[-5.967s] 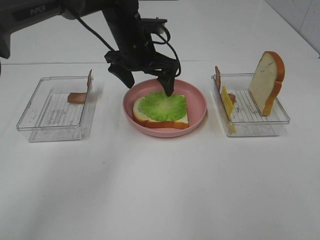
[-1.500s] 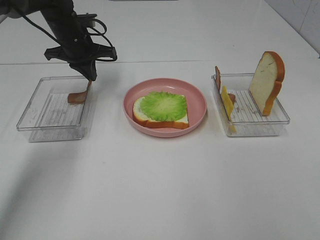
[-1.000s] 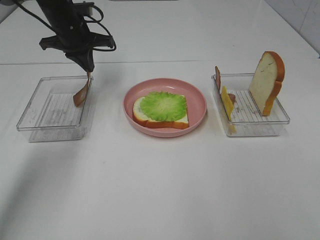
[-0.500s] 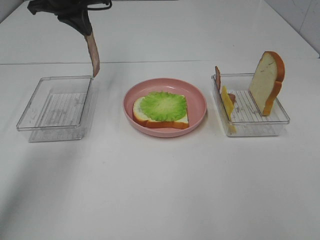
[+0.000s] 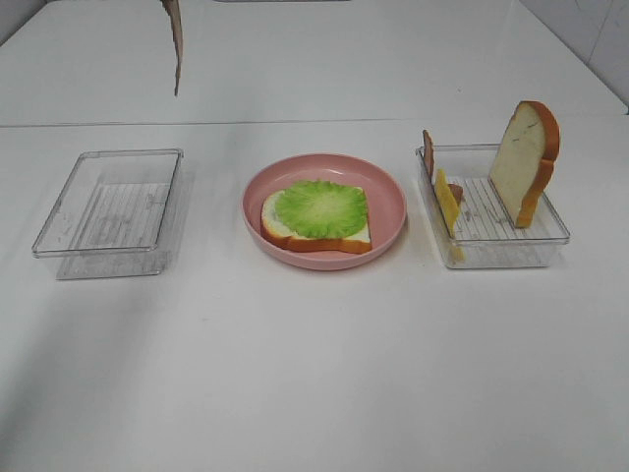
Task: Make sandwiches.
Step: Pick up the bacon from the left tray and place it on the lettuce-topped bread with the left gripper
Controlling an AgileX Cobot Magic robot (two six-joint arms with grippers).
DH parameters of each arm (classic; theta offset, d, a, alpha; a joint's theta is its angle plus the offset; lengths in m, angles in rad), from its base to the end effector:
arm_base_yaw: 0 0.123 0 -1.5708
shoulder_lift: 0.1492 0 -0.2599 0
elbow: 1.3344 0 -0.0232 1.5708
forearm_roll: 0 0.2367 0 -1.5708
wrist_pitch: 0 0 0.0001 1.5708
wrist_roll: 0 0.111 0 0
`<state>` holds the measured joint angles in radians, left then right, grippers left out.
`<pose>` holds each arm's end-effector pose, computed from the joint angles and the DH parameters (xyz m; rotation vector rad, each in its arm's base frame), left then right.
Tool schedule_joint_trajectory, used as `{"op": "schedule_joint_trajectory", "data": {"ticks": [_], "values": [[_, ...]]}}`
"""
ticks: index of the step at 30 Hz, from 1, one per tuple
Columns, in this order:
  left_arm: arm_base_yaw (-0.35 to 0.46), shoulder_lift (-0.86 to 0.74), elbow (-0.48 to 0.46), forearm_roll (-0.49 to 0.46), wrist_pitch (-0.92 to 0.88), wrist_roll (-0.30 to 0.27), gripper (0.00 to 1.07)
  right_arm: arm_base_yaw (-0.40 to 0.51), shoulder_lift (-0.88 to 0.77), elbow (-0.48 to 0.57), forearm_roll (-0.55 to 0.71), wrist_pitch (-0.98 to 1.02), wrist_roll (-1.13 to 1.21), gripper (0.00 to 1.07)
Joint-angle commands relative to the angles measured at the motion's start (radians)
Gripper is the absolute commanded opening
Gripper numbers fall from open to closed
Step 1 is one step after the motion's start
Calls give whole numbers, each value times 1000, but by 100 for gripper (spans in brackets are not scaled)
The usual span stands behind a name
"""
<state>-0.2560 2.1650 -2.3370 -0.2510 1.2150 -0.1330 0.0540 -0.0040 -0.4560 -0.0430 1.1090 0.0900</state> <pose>0.4403 -0.1420 0.3099 0.1403 2.5439 -0.4869 0.0269 -0.0028 0.2444 0.0406 2.1316 0.0325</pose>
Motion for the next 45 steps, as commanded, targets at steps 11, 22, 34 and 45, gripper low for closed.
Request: {"op": "schedule_joint_trajectory", "data": {"ticks": [11, 22, 34, 45], "values": [[-102, 1, -2, -182, 104, -3, 0, -1, -31, 3, 1, -9, -6, 80], [-257, 101, -2, -184, 55, -11, 0, -1, -31, 3, 1, -9, -6, 80], [-338, 232, -2, -192, -56, -11, 0, -1, -31, 3, 1, -9, -6, 80], [-336, 295, -2, -203, -146, 60, 0, -1, -31, 3, 1, -9, -6, 80]]}}
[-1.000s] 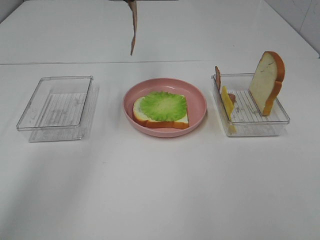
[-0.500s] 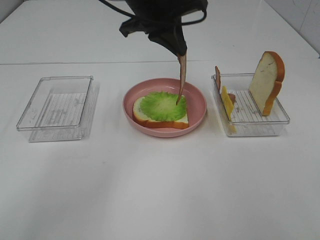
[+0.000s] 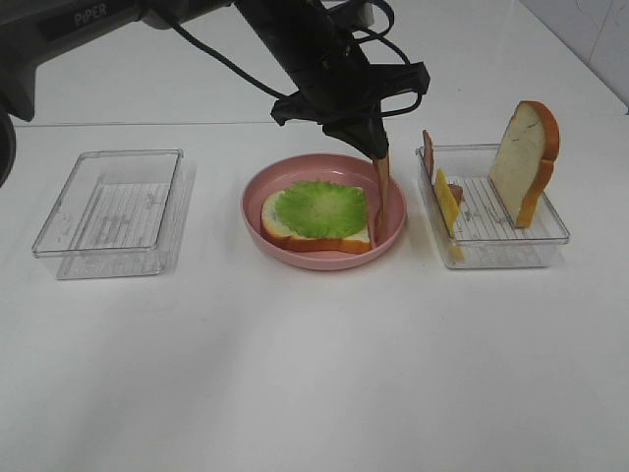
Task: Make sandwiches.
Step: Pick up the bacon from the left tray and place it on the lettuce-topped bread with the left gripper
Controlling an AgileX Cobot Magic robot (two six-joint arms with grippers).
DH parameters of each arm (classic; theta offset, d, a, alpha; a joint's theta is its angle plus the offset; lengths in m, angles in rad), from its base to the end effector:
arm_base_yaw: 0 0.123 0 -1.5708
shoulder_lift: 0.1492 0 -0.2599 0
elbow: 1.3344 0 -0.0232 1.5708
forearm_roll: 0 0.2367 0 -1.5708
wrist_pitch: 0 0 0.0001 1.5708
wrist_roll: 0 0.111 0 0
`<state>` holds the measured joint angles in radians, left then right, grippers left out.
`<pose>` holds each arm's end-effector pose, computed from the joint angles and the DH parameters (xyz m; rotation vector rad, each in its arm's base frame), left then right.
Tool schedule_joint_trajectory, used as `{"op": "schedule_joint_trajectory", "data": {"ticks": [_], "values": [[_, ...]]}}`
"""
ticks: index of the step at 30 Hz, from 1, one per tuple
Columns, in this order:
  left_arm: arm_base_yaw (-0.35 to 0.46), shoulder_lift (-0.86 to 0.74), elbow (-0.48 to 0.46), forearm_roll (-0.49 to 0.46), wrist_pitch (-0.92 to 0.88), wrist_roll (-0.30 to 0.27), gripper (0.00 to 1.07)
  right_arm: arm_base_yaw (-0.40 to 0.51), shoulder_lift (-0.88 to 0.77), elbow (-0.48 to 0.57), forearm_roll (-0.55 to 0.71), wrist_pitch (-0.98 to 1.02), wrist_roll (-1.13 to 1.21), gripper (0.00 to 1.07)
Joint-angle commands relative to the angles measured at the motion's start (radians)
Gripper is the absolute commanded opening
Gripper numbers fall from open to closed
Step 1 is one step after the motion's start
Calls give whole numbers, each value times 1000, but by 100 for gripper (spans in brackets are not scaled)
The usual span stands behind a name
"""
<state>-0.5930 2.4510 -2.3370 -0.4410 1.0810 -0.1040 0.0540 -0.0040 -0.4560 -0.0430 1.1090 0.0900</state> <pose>0.3993 -0.3195 0.1838 0.5081 2.7042 -0.7959 0.0269 -0.0028 0.2444 0.0406 2.1316 0.0325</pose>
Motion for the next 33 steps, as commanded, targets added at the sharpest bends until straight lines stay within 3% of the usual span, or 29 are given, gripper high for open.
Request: {"op": "schedule_joint_trajectory", "data": {"ticks": [1, 19, 33], "values": [[1, 9, -2, -13, -12, 31, 0, -1, -31, 3, 1, -9, -6, 80], [1, 12, -2, 316, 86, 46, 0, -1, -31, 3, 1, -9, -6, 80], [1, 14, -2, 377, 88, 12, 0, -1, -31, 3, 1, -9, -6, 80]]}}
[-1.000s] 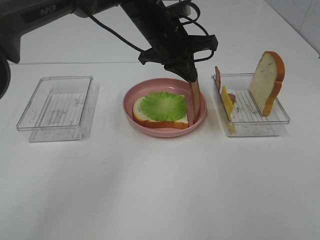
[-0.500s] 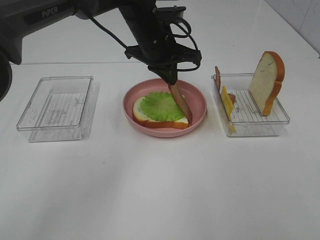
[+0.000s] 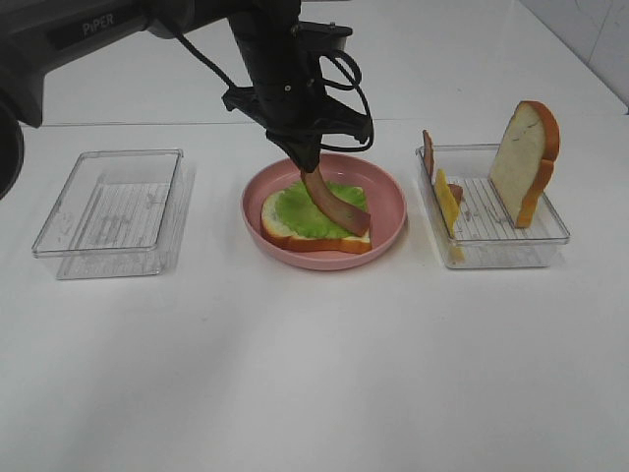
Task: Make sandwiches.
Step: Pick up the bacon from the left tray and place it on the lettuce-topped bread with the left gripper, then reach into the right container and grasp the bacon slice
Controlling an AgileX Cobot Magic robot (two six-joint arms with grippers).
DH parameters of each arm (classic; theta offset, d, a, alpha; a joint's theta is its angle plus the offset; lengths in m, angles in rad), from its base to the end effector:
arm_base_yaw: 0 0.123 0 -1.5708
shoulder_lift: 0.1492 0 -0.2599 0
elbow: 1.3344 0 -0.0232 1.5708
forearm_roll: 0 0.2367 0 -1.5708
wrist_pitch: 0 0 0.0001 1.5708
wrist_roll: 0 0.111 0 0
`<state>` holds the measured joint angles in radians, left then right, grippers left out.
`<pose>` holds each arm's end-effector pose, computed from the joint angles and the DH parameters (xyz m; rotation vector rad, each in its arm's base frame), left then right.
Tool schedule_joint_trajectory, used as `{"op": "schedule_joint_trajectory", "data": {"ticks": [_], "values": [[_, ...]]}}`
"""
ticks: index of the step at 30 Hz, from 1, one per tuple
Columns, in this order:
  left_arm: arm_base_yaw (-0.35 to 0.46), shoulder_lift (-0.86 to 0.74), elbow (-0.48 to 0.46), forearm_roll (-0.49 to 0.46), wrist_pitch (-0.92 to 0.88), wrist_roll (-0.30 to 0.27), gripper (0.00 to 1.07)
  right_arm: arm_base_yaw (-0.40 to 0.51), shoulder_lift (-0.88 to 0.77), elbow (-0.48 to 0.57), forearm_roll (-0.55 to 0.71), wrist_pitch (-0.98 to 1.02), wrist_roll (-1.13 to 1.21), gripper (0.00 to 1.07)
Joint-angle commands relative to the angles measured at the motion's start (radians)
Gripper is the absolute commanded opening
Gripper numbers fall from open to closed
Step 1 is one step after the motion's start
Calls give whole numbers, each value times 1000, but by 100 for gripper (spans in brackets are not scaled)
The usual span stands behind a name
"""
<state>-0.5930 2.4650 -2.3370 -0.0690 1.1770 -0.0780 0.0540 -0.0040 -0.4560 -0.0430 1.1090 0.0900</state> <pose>0.4110 -0.2855 0.1634 0.6974 2.7319 -0.2567 0.0269 -0.0028 0.2444 0.0406 2.1316 0.0325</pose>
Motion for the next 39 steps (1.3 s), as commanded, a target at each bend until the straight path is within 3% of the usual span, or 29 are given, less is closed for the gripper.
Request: {"op": "schedule_joint_trajectory", "data": {"ticks": [1, 14, 18, 21, 23, 24, 26, 27, 28, 29, 30, 31, 39], "values": [[1, 0, -2, 5, -8, -14, 0, -1, -31, 3, 1, -9, -6, 80], [1, 11, -2, 30, -9, -14, 0, -1, -31, 3, 1, -9, -6, 80], [1, 11, -2, 51, -9, -14, 15, -1, -31, 3, 1, -9, -6, 80], [1, 11, -2, 56, -9, -14, 18, -1, -31, 3, 1, -9, -6, 80], [1, 11, -2, 63, -9, -20, 35, -1, -31, 3, 1, -9, -6, 80], [1, 11, -2, 63, -9, -20, 35, -1, -31, 3, 1, -9, -6, 80], [1, 8, -2, 85, -9, -65, 68, -1, -31, 3, 1, -9, -6, 80], [1, 8, -2, 85, -9, -65, 68, -1, -31, 3, 1, -9, -6, 80], [1, 6, -2, 95, -7, -74, 79, -1, -31, 3, 1, -9, -6, 80], [1, 6, -2, 95, -7, -74, 79, -1, -31, 3, 1, -9, -6, 80], [1, 2, -2, 115, 0, -83, 98, -1, -31, 3, 1, -9, -6, 80], [1, -2, -2, 130, 17, -85, 102, -1, -31, 3, 1, -9, -6, 80], [1, -3, -2, 153, 82, -85, 102, -1, -31, 3, 1, -9, -6, 80]]}}
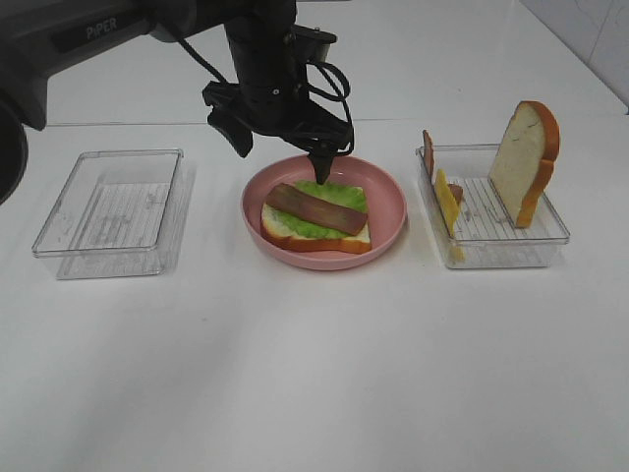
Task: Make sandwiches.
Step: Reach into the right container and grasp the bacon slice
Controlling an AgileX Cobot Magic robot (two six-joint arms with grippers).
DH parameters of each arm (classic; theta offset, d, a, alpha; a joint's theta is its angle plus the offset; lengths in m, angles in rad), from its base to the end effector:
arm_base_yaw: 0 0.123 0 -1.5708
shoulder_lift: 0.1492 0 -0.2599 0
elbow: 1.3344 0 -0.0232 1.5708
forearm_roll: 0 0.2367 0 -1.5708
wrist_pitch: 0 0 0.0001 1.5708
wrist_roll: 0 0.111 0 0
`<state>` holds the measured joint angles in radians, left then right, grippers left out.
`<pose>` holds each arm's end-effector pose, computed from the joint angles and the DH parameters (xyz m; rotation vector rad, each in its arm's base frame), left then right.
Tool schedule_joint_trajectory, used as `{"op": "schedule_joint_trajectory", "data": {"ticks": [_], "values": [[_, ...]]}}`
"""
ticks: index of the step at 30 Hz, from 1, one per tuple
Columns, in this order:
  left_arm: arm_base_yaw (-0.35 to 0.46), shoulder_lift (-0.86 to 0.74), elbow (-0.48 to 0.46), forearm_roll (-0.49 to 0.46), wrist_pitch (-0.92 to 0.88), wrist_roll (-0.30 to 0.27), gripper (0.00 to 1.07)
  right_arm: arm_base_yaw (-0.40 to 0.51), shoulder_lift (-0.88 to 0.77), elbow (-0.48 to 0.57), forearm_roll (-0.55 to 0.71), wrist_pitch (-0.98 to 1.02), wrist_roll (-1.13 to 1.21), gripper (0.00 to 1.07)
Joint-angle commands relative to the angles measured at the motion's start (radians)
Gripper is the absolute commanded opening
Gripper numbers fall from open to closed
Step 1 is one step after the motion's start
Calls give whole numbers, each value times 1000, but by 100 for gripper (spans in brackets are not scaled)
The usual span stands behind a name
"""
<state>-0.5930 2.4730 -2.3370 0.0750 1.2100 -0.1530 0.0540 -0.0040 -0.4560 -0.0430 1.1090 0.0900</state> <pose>0.4166 -0.2714 0.1582 0.6375 2.7507 -0.0641 0.0269 -0.0028 0.2444 0.0406 2.1316 0.0325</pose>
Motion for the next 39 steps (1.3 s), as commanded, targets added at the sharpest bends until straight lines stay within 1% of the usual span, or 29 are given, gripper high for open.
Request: {"op": "schedule_joint_trajectory", "data": {"ticks": [1, 2, 6, 11, 12, 13, 14, 15, 16, 17, 18, 20, 21, 22, 23, 25, 26, 27, 29, 30, 32, 33, 34, 36, 37, 39], "values": [[1, -12, -3, 9, 65, -3, 102, -1, -31, 3, 1, -9, -6, 80], [1, -16, -4, 9, 79, 13, 102, -1, -31, 3, 1, -9, -6, 80], [2, -28, -5, 10, 96, 13, 102, -1, -31, 3, 1, -9, -6, 80], [47, -57, -10, 2, 108, 13, 102, -1, -31, 3, 1, -9, -6, 80], [83, -79, -10, -1, 108, 13, 102, -1, -31, 3, 1, -9, -6, 80], [83, -79, -10, -1, 108, 13, 102, -1, -31, 3, 1, -9, -6, 80], [123, -98, -10, -2, 108, 13, 102, -1, -31, 3, 1, -9, -6, 80], [123, -98, -10, -2, 108, 13, 102, -1, -31, 3, 1, -9, -6, 80], [142, -106, -10, -2, 108, 13, 102, -1, -31, 3, 1, -9, -6, 80], [191, -121, -10, -9, 108, 25, 102, -1, -31, 3, 1, -9, -6, 80], [191, -121, -10, -9, 108, 25, 102, -1, -31, 3, 1, -9, -6, 80], [254, -135, -10, -12, 108, 48, 102, -1, -31, 3, 1, -9, -6, 80], [254, -135, -10, -12, 108, 48, 102, -1, -31, 3, 1, -9, -6, 80], [300, -146, -10, -17, 108, 48, 102, -1, -31, 3, 1, -9, -6, 80], [300, -146, -10, -17, 108, 48, 102, -1, -31, 3, 1, -9, -6, 80], [362, -163, -10, -29, 108, 53, 102, -1, -31, 3, 1, -9, -6, 80], [362, -163, -10, -29, 108, 53, 102, -1, -31, 3, 1, -9, -6, 80], [400, -170, -10, -30, 108, 62, 102, -1, -31, 3, 1, -9, -6, 80], [416, -176, -10, -30, 108, 63, 102, -1, -31, 3, 1, -9, -6, 80], [446, -182, -10, -30, 108, 65, 102, -1, -31, 3, 1, -9, -6, 80], [461, -185, -10, -30, 108, 65, 102, -1, -31, 3, 1, -9, -6, 80], [490, -190, -10, -30, 108, 65, 102, -1, -31, 3, 1, -9, -6, 80], [490, -190, -10, -30, 108, 65, 102, -1, -31, 3, 1, -9, -6, 80], [529, -197, -10, -42, 108, 65, 102, -1, -31, 3, 1, -9, -6, 80], [529, -197, -10, -42, 108, 65, 102, -1, -31, 3, 1, -9, -6, 80], [546, -208, -10, -68, 108, 85, 102, -1, -31, 3, 1, -9, -6, 80]]}}
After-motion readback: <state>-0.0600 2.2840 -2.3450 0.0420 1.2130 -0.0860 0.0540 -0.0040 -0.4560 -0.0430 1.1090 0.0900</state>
